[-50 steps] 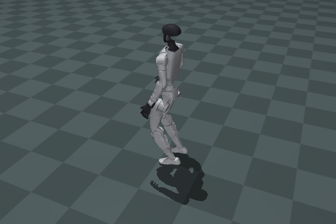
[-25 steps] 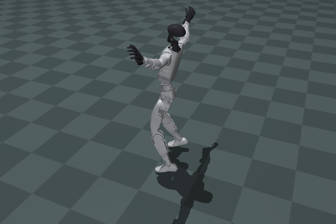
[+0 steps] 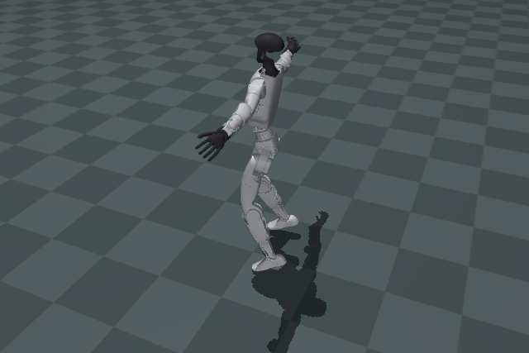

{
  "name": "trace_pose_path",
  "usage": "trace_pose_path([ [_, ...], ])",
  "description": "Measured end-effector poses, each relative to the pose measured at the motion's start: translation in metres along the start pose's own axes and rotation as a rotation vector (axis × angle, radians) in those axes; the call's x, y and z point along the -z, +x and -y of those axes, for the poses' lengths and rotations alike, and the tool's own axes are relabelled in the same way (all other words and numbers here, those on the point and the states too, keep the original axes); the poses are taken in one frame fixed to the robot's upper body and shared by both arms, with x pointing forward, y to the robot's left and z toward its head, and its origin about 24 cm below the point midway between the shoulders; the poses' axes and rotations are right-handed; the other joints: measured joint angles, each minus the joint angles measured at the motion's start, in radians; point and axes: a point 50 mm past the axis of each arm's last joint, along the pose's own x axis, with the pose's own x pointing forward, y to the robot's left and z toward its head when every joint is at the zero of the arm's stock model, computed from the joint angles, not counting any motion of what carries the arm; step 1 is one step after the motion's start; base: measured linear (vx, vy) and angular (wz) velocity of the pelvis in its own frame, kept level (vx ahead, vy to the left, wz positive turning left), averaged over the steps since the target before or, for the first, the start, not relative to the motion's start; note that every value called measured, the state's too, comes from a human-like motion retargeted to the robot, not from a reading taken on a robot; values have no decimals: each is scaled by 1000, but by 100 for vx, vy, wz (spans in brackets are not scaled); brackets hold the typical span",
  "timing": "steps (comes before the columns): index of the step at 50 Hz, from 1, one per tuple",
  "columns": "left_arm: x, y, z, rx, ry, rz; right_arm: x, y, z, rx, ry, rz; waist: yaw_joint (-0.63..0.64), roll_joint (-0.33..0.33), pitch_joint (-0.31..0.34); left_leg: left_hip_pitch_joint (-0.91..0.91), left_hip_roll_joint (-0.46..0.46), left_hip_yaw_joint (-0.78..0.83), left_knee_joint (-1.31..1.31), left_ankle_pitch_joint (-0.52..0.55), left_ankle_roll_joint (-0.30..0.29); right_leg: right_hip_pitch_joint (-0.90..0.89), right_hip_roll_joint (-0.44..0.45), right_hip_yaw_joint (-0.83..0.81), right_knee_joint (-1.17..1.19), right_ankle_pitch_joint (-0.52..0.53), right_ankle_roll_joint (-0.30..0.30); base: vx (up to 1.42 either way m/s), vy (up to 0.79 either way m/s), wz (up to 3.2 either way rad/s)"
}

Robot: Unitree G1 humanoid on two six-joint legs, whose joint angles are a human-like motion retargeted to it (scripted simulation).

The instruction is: Sport exercise

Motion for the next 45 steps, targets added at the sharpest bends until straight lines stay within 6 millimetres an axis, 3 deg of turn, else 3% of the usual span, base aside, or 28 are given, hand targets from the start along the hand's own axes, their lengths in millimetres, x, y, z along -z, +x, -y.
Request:
trace_pose_path([
  [2, 80, -40, 93, 291, 1, -209, 94, -64, -76, -322, -31, -241, 19, -17, 27, 11, -41, 13, 7, -19, 3, 4, 43, -28, 4, 8, 0, -3, -4, -27],
  [3, 113, -72, 135, 434, 6, -305, 129, -106, -106, -475, -48, -350, 28, -25, 36, 6, -64, 22, 36, -46, 12, -3, 63, -41, 25, 5, 2, -8, -4, -37],
  [5, 162, -151, 203, 707, 23, -465, 177, -197, -149, -768, -66, -532, 51, -34, 62, 3, -98, 35, 105, -141, 31, -4, 101, -73, 62, -26, -6, -9, -4, -47],
  [7, 192, -234, 245, 966, 63, -583, 198, -290, -175, -1063, -57, -661, 75, -35, 101, -2, -107, 49, 217, -307, 62, 2, 130, -113, 123, -136, -26, -11, -4, -52],
  [10, 208, -342, 276, 1346, 164, -664, 194, -418, -188, -1524, -39, -768, 105, -35, 176, -40, -78, 91, 477, -640, 99, -19, 121, -210, 328, -427, -51, -12, -6, -41],
  [12, 203, -378, 286, 1520, 198, -677, 181, -464, -188, -1740, -28, -798, 113, -36, 237, -73, -53, 111, 646, -787, 118, -39, 97, -260, 478, -601, -75, -12, -6, -10],
  [13, 199, -383, 289, 1556, 196, -687, 176, -471, -190, -1783, -9, -807, 110, -40, 259, -89, -47, 119, 697, -818, 123, -49, 78, -280, 534, -657, -80, -11, -7, 16],
  [15, 191, -359, 292, 1483, 142, -704, 171, -449, -198, -1693, 65, -819, 103, -47, 268, -112, -54, 120, 723, -828, 124, -67, 47, -303, 582, -699, -83, -5, -5, 29],
  [17, 169, -279, 285, 1205, 1, -650, 166, -374, -207, -1378, 172, -785, 104, -37, 259, -81, -60, 90, 641, -796, 81, -36, 77, -296, 490, -615, -56, 6, -2, 25],
  [18, 157, -234, 271, 1047, -77, -601, 166, -329, -203, -1196, 213, -751, 105, -30, 244, -54, -69, 55, 559, -730, 48, -12, 112, -263, 407, -526, -34, 10, -2, 36],
  [19, 142, -188, 251, 888, -156, -539, 162, -280, -194, -1016, 239, -697, 99, -25, 218, -29, -62, 38, 450, -591, 25, 18, 138, -222, 289, -401, -25, 11, -1, 49],
  [22, 76, -70, 156, 461, -348, -296, 124, -135, -133, -555, 273, -450, 69, -14, 96, -7, -19, 22, 111, -33, -84, 73, 151, -99, -89, 60, 17, 13, 0, 47],
  [24, 15, -18, 72, 227, -376, -85, 70, -55, -70, -323, 257, -218, 55, -5, 30, -26, 24, 27, 7, 103, -133, 59, 113, -63, -172, 192, 41, 8, 2, 16],
  [25, -20, -5, 29, 114, -367, 29, 36, -27, -36, -216, 245, -90, 50, 0, 15, -40, 49, 24, 10, 115, -142, 45, 94, -50, -154, 206, 43, 5, 2, 8],
  [26, -54, 3, -23, -6, -321, 129, -1, 1, 11, -104, 201, 37, 46, -1, -22, -39, 57, 13, -52, 146, -144, 32, 66, -38, -168, 213, 33, 6, 2, 11],
  [28, -128, -8, -103, -235, -217, 331, -86, 17, 79, 94, 135, 292, 35, -6, -76, -55, 76, -18, -70, 151, -132, 2, 26, -2, -135, 203, 15, 0, 0, 0],
  [31, -234, -72, -197, -574, -38, 580, -210, -13, 143, 335, 53, 636, 0, -31, -120, -83, 69, -106, 42, 55, -87, -24, 20, 106, -12, 104, -14, -7, 1, 17],
  [32, -255, -98, -224, -677, 12, 630, -249, -33, 164, 414, 43, 745, -14, -34, -120, -89, 56, -139, 103, -18, -67, -25, 27, 144, 46, 37, -21, -8, 2, 22],
  [33, -262, -113, -241, -747, 62, 654, -288, -63, 194, 513, 42, 861, -23, -19, -120, -100, 36, -168, 178, -130, -41, -30, 36, 180, 115, -62, -24, -8, 3, 23],
  [34, -265, -123, -251, -798, 82, 683, -308, -86, 222, 611, 52, 946, -21, -10, -114, -125, 22, -184, 269, -298, -21, -54, 37, 185, 206, -207, -14, -8, 3, 22],
  [35, -266, -130, -257, -839, 87, 717, -317, -106, 249, 712, 63, 1011, -15, -5, -104, -158, 11, -193, 367, -495, -2, -87, 33, 175, 308, -374, 2, -8, 2, 10],
  [37, -265, -140, -267, -890, 34, 755, -310, -116, 273, 814, 106, 1039, -17, -19, -75, -227, 38, -161, 533, -729, 30, -161, -3, 116, 474, -586, 36, -3, 0, 1],
  [39, -250, -136, -277, -869, -50, 731, -289, -103, 292, 831, 147, 967, -19, -24, -36, -235, 58, -139, 544, -771, 50, -172, -8, 97, 500, -609, 52, 0, 0, 0],
  [40, -236, -129, -284, -838, -104, 703, -269, -86, 300, 812, 167, 891, -14, -25, -12, -207, 62, -132, 477, -729, 53, -151, 2, 99, 448, -563, 46, 9, -1, 2],
  [42, -207, -105, -280, -727, -146, 601, -231, -48, 293, 717, 134, 716, -14, -34, -21, -132, 67, -101, 253, -371, 25, -77, 16, 134, 228, -312, 7, 13, -4, 9],
  [43, -192, -83, -259, -652, -149, 541, -213, -30, 276, 658, 98, 642, -13, -37, -56, -111, 64, -73, 139, -144, 10, -54, 10, 147, 109, -131, -6, 14, -4, 15],
  [45, -160, -33, -180, -473, -130, 402, -178, 3, 215, 518, 17, 504, -1, -38, -120, -74, 37, -34, -43, 110, -31, -41, -2, 136, -52, 89, -1, 11, -3, 10],
])
